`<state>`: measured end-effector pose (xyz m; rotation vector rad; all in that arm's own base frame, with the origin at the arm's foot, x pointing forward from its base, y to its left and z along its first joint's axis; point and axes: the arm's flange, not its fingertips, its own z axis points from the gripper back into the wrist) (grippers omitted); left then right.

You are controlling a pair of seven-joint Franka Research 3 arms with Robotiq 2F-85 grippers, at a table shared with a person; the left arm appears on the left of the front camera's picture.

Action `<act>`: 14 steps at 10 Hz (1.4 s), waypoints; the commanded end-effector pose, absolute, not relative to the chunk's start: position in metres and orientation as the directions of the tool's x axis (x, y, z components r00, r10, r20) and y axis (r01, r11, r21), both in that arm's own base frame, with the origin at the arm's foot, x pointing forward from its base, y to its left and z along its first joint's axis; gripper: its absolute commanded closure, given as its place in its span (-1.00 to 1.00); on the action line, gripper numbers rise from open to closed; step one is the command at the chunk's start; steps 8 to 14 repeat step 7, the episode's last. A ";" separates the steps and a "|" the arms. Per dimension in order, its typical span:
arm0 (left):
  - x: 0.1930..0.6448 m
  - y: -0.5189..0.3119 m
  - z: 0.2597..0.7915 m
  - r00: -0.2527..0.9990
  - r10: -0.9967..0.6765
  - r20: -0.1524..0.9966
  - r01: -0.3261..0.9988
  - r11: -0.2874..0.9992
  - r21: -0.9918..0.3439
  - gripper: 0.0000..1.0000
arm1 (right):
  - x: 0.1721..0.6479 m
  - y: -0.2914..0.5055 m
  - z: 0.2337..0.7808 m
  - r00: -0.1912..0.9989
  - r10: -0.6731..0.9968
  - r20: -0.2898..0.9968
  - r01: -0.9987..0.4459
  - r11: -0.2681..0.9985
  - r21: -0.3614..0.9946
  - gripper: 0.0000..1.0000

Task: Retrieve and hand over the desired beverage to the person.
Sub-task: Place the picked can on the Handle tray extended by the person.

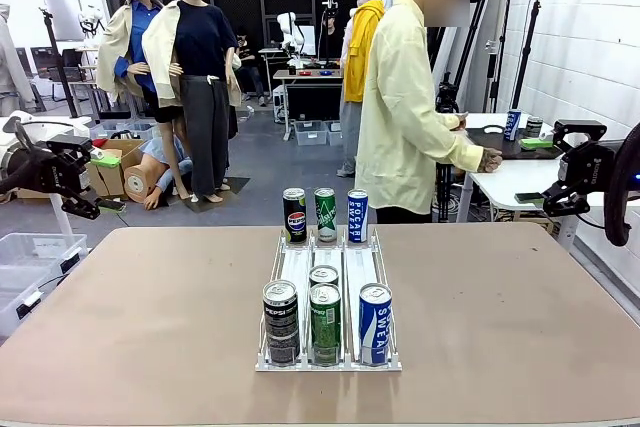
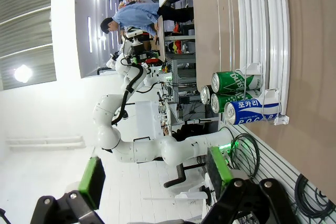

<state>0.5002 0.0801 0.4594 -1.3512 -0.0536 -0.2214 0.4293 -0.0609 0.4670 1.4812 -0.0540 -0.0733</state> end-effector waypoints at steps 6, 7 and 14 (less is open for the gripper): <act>0.499 0.080 0.463 0.977 -0.126 0.171 0.194 0.203 -0.960 -1.00 | 0.429 -0.059 0.467 0.996 -0.086 -0.009 0.018 0.098 0.995 -1.00; 0.499 0.080 0.463 0.977 -0.126 0.171 0.194 0.203 -0.960 -1.00 | 0.429 -0.059 0.467 0.996 -0.086 -0.009 0.018 0.098 0.995 -1.00; 0.499 0.080 0.463 0.977 -0.126 0.171 0.194 0.203 -0.960 -1.00 | 0.429 -0.059 0.467 0.996 -0.086 -0.009 0.018 0.098 0.995 -1.00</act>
